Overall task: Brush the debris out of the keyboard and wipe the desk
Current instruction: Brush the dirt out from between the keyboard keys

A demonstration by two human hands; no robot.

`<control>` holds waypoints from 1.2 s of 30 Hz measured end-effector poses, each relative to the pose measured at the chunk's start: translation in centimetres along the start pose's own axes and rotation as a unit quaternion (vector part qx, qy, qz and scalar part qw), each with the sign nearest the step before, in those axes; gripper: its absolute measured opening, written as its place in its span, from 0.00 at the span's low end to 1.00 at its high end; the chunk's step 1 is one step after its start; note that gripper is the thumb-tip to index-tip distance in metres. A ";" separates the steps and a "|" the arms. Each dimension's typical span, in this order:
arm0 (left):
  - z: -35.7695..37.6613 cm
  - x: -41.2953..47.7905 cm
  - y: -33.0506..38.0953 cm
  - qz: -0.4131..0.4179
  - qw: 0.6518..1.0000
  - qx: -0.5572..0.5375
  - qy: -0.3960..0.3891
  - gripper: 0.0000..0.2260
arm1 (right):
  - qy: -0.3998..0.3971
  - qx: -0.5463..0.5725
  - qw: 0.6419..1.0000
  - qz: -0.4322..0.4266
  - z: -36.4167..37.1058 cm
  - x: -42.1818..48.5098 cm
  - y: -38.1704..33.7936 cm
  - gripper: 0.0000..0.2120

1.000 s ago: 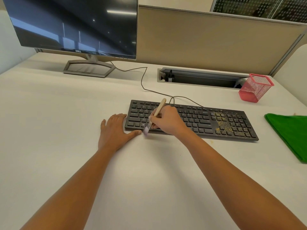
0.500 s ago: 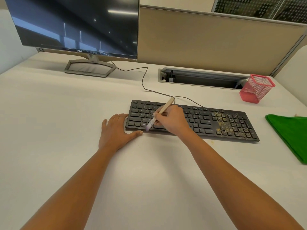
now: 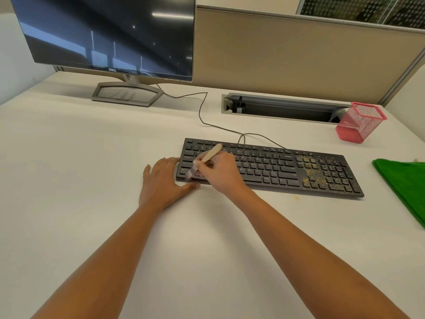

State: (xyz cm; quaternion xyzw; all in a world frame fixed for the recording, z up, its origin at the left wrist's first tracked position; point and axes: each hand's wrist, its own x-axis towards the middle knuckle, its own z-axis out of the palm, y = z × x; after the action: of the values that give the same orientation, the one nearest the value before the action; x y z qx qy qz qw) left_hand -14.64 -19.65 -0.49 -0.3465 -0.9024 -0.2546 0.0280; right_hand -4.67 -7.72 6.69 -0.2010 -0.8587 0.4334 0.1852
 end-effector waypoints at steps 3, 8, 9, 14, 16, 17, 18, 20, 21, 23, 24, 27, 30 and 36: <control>-0.2 0.0 0.1 -0.003 1.000 -0.003 -0.009 0.40 | 0.067 0.012 0.997 0.031 -1.5 0.8 0.4 0.07; -0.3 0.0 0.2 -0.001 1.000 -0.008 -0.009 0.41 | 0.064 -0.070 0.995 0.036 -3.6 1.6 1.3 0.08; -0.4 -0.1 0.2 -0.002 1.000 -0.008 -0.012 0.43 | 0.046 -0.077 0.996 0.030 -3.4 1.7 1.3 0.08; -0.4 -0.1 0.3 -0.002 1.000 -0.007 -0.006 0.47 | 0.004 -0.057 0.998 -0.010 -1.6 1.7 0.7 0.07; -0.4 0.0 0.2 -0.003 1.000 -0.007 -0.007 0.47 | -0.008 -0.037 0.999 -0.009 -1.1 1.7 0.6 0.07; -0.4 0.0 0.2 -0.002 1.000 -0.006 -0.007 0.47 | -0.003 -0.011 1.000 0.002 -1.1 1.8 0.5 0.07; -0.4 0.0 0.2 -0.002 1.000 -0.004 -0.007 0.47 | 0.010 0.017 1.000 0.014 -1.3 1.9 0.5 0.07; -0.3 0.0 0.2 0.001 1.000 -0.004 -0.007 0.47 | 0.047 0.036 0.998 0.031 -1.8 2.0 0.7 0.07; -0.3 0.0 0.1 0.001 1.000 -0.006 -0.005 0.46 | 0.061 0.028 0.997 0.034 -1.9 2.1 0.8 0.07; -0.3 0.1 0.1 0.002 1.000 -0.004 -0.005 0.47 | 0.059 0.013 0.998 0.037 -1.9 1.9 0.9 0.07; -0.3 0.1 0.1 0.003 1.000 -0.001 -0.006 0.47 | 0.046 0.008 0.998 0.040 -1.7 1.8 0.8 0.07; -0.2 0.1 0.0 0.001 1.000 0.001 -0.007 0.47 | 0.001 -0.027 0.998 0.054 -1.3 1.3 0.5 0.08; -0.1 0.1 -0.1 0.006 1.000 -0.002 -0.001 0.44 | -0.037 -0.039 0.996 0.065 -1.6 1.2 0.1 0.07; -0.1 0.1 -0.1 0.001 1.000 -0.003 -0.005 0.46 | 0.053 0.013 0.996 0.067 -2.3 1.5 0.3 0.06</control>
State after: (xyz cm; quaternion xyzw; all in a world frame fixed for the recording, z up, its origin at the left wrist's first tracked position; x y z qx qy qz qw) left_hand -14.83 -19.71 -0.44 -0.3490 -0.9014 -0.2554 0.0232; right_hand -4.82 -5.28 7.96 -0.2780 -0.8270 0.4444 0.2034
